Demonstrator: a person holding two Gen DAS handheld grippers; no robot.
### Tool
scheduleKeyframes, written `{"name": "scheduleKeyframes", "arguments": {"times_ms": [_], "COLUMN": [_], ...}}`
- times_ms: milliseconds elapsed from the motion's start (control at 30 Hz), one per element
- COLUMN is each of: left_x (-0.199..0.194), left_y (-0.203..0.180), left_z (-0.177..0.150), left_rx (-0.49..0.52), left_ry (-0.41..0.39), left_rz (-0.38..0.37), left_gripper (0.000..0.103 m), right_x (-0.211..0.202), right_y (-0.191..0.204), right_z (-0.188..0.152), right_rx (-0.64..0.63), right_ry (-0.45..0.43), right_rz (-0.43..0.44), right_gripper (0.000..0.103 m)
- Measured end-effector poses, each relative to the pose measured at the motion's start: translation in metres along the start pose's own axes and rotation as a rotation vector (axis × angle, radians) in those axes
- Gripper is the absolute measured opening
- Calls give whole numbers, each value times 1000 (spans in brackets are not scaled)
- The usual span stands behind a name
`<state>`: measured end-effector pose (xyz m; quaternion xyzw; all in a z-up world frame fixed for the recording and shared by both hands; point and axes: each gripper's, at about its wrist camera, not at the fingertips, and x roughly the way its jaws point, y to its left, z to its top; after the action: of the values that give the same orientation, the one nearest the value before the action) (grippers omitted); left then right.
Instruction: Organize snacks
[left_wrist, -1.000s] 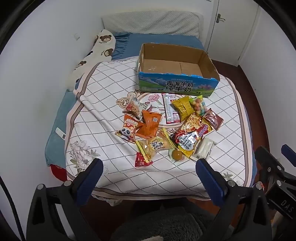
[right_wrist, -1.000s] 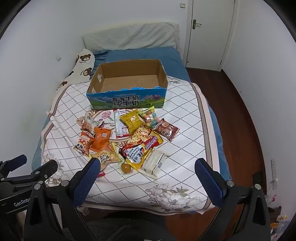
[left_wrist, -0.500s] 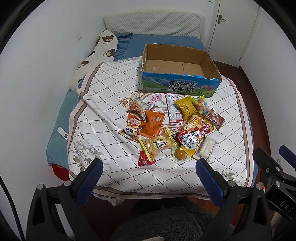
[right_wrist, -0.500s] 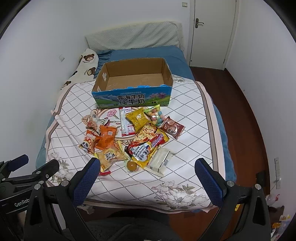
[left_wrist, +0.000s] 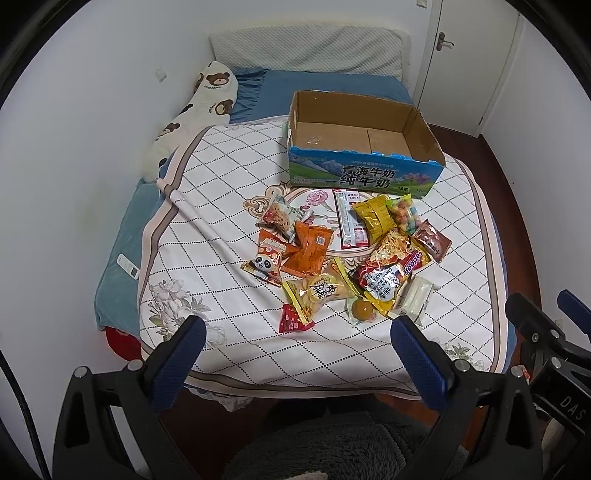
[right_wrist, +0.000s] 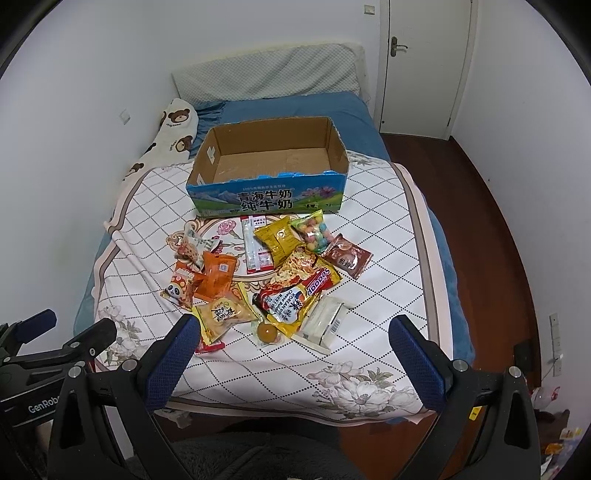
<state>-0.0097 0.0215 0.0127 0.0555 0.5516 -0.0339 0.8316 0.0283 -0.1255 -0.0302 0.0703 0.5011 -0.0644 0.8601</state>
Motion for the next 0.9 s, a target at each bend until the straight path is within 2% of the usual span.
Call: {"name": "scheduleKeyframes", "arguments": {"times_ms": [900], "left_x": [2], "left_y": [1], "left_z": [0], "left_rx": [2], "left_ry": [1], "left_rz": [0], "left_gripper": [102], "right_x": [5], "right_y": [1], "right_z": [4], "right_rx": [2], "right_ry": [11], "right_rz": [4], "right_gripper": [103]}}
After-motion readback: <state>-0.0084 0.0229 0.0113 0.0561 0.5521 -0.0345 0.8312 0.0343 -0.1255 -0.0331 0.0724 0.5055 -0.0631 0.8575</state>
